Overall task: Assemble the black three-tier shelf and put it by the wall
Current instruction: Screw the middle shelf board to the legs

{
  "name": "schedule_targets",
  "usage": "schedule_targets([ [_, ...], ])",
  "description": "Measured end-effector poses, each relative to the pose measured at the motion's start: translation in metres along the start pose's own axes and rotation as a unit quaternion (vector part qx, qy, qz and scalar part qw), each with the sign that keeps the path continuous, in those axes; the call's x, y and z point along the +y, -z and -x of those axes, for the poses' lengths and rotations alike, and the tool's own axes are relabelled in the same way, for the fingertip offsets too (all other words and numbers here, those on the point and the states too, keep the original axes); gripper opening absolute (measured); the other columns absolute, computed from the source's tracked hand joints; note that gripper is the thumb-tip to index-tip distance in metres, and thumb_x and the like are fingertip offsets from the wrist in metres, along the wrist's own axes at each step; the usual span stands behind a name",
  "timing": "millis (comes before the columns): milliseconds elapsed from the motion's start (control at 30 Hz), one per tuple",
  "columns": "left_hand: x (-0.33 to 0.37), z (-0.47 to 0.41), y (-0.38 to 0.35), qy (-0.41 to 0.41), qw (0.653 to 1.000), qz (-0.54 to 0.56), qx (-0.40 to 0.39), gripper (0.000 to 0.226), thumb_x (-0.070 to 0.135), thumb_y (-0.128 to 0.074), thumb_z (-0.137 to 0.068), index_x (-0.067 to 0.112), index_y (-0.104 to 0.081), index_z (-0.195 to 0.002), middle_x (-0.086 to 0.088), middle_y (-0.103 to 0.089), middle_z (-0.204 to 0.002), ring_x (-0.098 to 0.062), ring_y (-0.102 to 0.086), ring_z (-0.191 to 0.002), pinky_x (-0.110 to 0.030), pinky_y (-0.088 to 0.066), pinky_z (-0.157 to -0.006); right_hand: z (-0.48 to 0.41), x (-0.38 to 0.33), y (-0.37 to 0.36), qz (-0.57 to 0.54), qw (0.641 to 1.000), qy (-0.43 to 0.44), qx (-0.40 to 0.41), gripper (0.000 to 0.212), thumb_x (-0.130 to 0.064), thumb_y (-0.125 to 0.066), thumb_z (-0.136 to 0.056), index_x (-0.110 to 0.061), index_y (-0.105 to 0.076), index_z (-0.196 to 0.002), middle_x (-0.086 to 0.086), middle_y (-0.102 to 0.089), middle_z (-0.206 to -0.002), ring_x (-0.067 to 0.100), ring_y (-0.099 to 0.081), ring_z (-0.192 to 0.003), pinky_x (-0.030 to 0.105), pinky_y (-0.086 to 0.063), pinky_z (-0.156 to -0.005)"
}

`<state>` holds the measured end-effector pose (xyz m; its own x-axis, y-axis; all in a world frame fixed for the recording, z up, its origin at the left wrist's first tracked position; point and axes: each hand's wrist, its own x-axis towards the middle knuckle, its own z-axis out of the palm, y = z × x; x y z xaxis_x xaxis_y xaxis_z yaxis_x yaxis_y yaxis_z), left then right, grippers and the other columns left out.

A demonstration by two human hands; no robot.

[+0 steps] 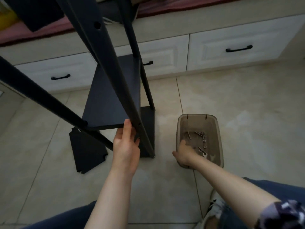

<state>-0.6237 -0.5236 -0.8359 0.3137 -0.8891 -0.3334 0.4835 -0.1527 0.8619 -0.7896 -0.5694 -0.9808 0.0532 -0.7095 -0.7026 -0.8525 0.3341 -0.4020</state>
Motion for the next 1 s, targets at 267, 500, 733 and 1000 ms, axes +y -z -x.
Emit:
schedule_targets([
  [267, -0.002, -0.002, 0.0, -0.001, 1.0, 0.003, 0.005, 0.034, 0.044, -0.057, -0.084, 0.023, -0.062, -0.11, 0.006, -0.074, -0.095, -0.015, -0.066, -0.111, -0.045, -0.037, -0.114, -0.005, 0.0, -0.018, -0.017, 0.992, 0.046, -0.12, 0.09, -0.061, -0.048, -0.095, -0.001, -0.018, -0.154, 0.017, -0.03, -0.158, 0.033, -0.034, -0.143, 0.037, -0.033, -0.112],
  [500, -0.003, -0.002, 0.0, -0.001, 1.0, 0.007, 0.009, 0.038, 0.042, -0.057, -0.085, 0.021, -0.061, -0.117, 0.002, -0.073, -0.104, -0.016, -0.066, -0.116, -0.037, -0.04, -0.109, -0.016, 0.012, -0.027, -0.137, 0.987, 0.035, -0.071, 0.048, -0.039, -0.034, -0.106, -0.004, -0.059, -0.127, 0.02, -0.059, -0.134, 0.032, -0.056, -0.124, 0.034, -0.043, -0.1],
  [733, -0.003, -0.004, 0.002, -0.006, 1.0, 0.024, 0.011, 0.042, 0.039, -0.058, -0.088, 0.017, -0.062, -0.125, -0.003, -0.072, -0.118, -0.017, -0.069, -0.115, -0.035, -0.047, -0.099, -0.031, 0.021, -0.046, -0.048, 0.99, 0.097, -0.092, 0.041, -0.006, -0.057, -0.092, -0.015, -0.058, -0.132, 0.011, -0.065, -0.125, 0.027, -0.062, -0.114, 0.03, -0.049, -0.085],
  [1000, -0.007, -0.008, 0.007, -0.008, 1.0, 0.0, 0.005, 0.042, 0.042, -0.058, -0.087, 0.02, -0.063, -0.122, 0.001, -0.075, -0.112, -0.015, -0.068, -0.115, -0.036, -0.045, -0.104, -0.045, 0.023, -0.061, 0.078, 0.986, 0.135, -0.066, 0.038, -0.007, -0.055, -0.092, -0.012, -0.057, -0.129, 0.017, -0.062, -0.129, 0.034, -0.059, -0.119, 0.038, -0.049, -0.098],
])
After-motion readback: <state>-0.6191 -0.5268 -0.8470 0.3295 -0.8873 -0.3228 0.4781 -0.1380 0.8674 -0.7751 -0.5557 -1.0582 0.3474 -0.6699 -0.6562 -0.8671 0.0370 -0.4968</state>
